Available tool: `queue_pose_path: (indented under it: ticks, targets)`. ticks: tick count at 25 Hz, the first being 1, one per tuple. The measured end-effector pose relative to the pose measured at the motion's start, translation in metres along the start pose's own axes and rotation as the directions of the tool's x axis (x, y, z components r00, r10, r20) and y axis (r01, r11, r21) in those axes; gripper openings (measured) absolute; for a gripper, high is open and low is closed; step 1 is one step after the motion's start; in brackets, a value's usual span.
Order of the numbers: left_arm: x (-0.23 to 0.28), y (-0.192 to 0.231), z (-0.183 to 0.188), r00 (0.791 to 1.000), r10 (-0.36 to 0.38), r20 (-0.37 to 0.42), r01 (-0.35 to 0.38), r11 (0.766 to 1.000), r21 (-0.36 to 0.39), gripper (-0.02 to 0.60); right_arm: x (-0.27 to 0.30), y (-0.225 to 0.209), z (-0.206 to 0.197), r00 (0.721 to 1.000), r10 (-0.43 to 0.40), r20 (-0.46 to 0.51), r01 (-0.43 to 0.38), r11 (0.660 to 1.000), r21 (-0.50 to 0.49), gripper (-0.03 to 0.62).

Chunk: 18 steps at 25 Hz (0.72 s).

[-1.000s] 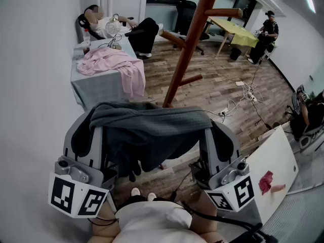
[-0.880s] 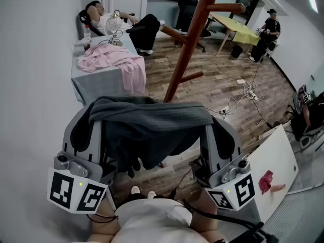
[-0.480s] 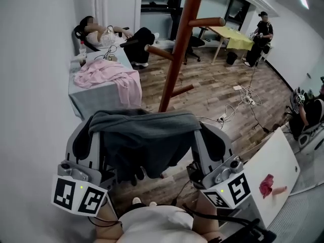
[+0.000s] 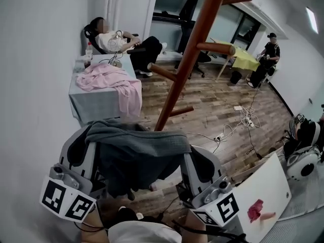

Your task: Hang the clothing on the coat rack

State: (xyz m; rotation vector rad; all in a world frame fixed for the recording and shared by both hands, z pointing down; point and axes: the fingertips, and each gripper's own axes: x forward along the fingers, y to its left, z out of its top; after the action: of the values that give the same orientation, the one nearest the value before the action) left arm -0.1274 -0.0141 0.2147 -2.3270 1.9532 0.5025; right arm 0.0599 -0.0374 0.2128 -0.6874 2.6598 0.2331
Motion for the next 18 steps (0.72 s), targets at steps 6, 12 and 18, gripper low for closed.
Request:
queue_pose_path:
  ticks: [6,12,18]
  targets:
    - [0.013,0.008,0.023,1.0,0.027,0.017,-0.028,0.993,0.113,0.041,0.028,-0.001,0.014,0.996,0.041,0.078,-0.042,0.999,0.01,0.023]
    - [0.029,0.01,0.055,0.998,-0.04,0.043,0.036,0.995,0.09,0.041,0.038,-0.007,0.046,0.988,0.048,0.148,-0.039,0.997,-0.064,0.023]
    - [0.065,0.015,0.093,0.991,-0.107,0.078,0.089,0.975,0.204,0.041,0.058,-0.019,0.072,0.979,0.027,0.204,-0.005,0.994,-0.109,0.023]
